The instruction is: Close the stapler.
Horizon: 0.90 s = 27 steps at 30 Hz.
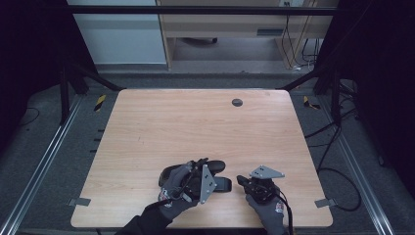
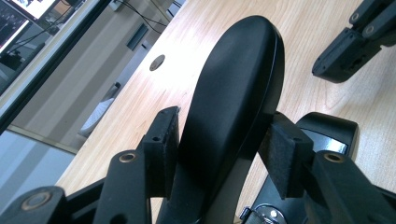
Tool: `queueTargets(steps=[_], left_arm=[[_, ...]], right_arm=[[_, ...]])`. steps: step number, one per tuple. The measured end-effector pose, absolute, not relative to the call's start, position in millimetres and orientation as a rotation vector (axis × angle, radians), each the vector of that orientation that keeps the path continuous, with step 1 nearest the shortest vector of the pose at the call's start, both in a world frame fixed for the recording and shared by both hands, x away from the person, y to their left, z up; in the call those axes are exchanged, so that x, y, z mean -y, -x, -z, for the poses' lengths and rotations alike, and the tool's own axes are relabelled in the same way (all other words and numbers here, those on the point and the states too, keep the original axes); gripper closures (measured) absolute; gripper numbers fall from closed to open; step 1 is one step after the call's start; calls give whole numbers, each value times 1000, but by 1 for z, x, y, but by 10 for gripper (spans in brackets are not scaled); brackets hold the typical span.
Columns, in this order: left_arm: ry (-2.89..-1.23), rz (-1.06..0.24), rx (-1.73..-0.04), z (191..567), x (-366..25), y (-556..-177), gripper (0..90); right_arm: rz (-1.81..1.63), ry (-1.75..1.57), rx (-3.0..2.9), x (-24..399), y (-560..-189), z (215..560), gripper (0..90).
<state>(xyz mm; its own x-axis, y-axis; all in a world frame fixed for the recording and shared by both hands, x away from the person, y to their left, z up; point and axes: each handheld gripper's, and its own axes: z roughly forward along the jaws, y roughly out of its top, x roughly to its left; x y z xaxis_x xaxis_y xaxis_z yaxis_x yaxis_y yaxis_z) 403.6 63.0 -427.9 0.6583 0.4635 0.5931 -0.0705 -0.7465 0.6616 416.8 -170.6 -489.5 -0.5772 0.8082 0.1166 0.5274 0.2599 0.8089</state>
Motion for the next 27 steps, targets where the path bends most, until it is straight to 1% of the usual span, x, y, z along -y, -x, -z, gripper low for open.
queueTargets(steps=[27], left_arm=[[-2294, -1138, -177, 452, -46, -398, 493]], right_arm=[[-1214, -1260, -2193, 180, -418, 490, 882]])
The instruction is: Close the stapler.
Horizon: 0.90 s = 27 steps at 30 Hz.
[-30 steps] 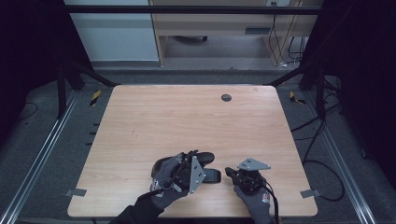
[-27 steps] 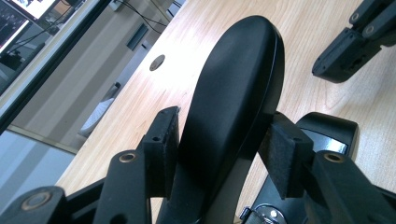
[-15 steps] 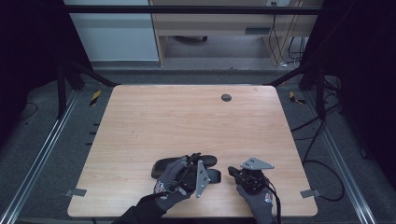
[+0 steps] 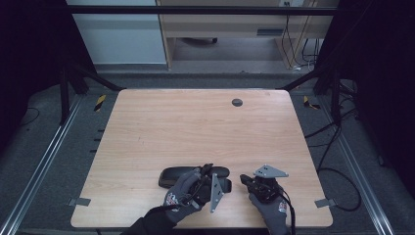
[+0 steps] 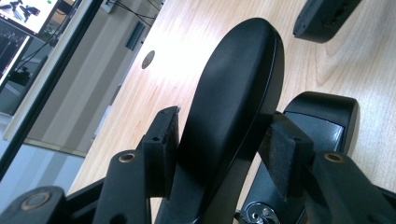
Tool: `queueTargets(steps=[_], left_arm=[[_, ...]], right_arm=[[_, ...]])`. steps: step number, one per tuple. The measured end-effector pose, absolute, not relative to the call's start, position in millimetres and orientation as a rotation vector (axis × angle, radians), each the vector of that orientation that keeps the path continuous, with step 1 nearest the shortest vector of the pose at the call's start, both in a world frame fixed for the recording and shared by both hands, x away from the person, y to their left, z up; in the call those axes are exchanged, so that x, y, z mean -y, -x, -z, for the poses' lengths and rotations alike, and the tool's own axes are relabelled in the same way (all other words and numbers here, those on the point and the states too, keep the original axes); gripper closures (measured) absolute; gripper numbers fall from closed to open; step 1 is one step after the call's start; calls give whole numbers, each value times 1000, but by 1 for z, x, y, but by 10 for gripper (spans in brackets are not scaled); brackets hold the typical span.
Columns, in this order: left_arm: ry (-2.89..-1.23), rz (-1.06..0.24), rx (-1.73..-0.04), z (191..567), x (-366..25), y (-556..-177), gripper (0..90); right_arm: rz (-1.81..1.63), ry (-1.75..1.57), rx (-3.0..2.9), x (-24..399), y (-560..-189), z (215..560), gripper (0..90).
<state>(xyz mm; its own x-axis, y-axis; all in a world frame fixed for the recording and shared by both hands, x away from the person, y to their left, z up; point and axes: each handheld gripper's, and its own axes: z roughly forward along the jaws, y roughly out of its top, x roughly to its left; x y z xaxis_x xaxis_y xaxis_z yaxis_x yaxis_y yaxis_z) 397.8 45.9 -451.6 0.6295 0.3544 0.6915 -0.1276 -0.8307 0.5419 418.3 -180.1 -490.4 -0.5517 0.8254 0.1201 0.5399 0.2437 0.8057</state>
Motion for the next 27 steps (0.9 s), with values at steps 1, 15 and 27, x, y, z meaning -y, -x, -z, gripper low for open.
queueTargets(steps=[1, 15, 27], left_arm=[[-2308, -1145, -170, 452, -46, -397, 493], [-2314, -1154, -152, 456, -45, -397, 487], [-2258, -957, -219, 448, -51, -398, 366]], right_arm=[[-1215, -1257, -2192, 180, -419, 490, 882], [-1207, -1260, -2182, 182, -419, 490, 862], [-1208, -1255, -2159, 183, -420, 490, 788]])
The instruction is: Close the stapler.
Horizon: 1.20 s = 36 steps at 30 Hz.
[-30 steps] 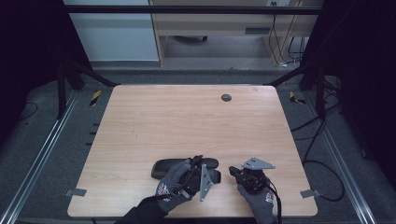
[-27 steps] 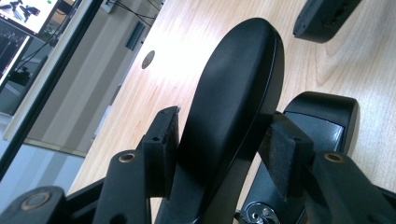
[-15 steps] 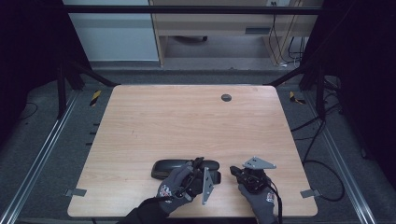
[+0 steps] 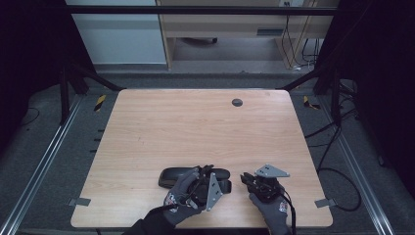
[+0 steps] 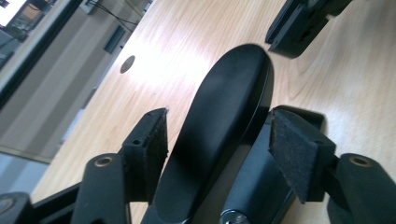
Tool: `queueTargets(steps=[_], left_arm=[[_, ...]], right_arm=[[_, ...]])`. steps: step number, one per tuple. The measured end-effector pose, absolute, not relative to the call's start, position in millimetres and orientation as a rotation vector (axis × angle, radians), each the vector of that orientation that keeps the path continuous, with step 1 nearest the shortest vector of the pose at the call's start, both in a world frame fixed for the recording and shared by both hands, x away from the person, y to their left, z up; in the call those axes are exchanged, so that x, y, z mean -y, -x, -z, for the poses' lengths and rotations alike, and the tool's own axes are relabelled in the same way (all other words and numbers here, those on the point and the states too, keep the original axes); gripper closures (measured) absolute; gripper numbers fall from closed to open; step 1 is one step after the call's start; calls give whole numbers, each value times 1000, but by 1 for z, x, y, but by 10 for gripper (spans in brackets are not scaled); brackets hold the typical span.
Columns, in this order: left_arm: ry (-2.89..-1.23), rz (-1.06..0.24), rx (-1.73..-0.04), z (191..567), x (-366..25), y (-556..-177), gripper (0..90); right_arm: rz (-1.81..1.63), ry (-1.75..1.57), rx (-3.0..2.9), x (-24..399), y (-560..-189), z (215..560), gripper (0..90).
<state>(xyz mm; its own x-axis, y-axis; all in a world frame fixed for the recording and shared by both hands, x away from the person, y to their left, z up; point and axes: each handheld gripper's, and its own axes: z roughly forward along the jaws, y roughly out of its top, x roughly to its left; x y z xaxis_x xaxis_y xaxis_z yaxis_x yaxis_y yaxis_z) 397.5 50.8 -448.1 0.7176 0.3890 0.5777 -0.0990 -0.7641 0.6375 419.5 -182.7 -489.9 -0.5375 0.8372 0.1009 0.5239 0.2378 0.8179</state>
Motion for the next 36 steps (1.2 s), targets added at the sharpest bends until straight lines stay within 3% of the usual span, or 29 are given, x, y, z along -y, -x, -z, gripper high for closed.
queueTargets(steps=[11, 19, 30, 36], left_arm=[[-2188, -748, -272, 435, -62, -397, 336], [-2162, -713, -281, 426, -74, -395, 341], [-2128, -713, -323, 409, -98, -397, 398], [-2113, -719, -355, 405, -110, -400, 421]], right_arm=[[-1222, -1256, -2144, 185, -420, 489, 746], [-1232, -1258, -2137, 185, -420, 486, 754], [-1271, -1215, -2109, 188, -417, 471, 900], [-1297, -1203, -2093, 191, -416, 463, 900]])
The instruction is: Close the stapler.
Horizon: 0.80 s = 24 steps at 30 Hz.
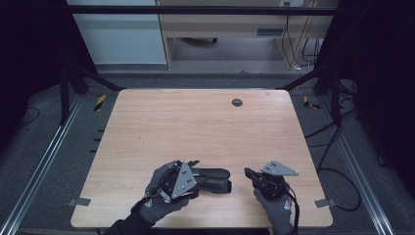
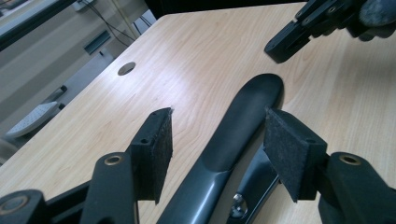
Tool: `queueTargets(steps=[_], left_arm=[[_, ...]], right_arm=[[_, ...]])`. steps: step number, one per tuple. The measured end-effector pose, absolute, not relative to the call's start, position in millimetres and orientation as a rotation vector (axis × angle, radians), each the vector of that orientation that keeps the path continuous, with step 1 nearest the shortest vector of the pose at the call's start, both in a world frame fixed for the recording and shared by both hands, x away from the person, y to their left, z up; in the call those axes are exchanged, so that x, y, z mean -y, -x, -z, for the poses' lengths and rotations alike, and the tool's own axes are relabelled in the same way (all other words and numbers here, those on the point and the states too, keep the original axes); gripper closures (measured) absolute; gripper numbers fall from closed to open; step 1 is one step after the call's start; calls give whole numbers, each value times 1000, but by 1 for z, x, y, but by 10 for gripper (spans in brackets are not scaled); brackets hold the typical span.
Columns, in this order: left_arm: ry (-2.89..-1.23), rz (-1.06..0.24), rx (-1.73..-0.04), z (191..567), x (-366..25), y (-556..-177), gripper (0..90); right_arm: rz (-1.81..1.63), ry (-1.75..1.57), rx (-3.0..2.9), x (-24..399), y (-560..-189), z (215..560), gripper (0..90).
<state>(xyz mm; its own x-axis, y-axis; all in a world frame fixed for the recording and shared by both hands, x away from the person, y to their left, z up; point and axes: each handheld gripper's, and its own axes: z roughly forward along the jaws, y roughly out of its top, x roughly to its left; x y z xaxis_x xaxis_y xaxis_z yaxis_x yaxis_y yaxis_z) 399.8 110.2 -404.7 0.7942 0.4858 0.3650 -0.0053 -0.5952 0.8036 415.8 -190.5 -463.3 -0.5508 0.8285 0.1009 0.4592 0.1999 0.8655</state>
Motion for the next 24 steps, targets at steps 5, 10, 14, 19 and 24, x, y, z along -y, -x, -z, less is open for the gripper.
queueTargets(steps=[5, 10, 14, 19, 24], left_arm=[[-2096, -737, -407, 402, -123, -404, 432], [-2082, -748, -456, 403, -134, -408, 444], [-2073, -757, -496, 404, -145, -411, 454], [-2041, -769, -574, 407, -165, -413, 475], [-2008, -787, -652, 413, -185, -415, 487]], right_arm=[[-1333, -1193, -2070, 194, -415, 455, 900], [-1351, -1173, -2071, 190, -415, 449, 900], [-1366, -1160, -2095, 185, -415, 447, 900], [-1384, -1148, -2105, 182, -415, 442, 900], [-1397, -1138, -2111, 178, -415, 438, 900]])
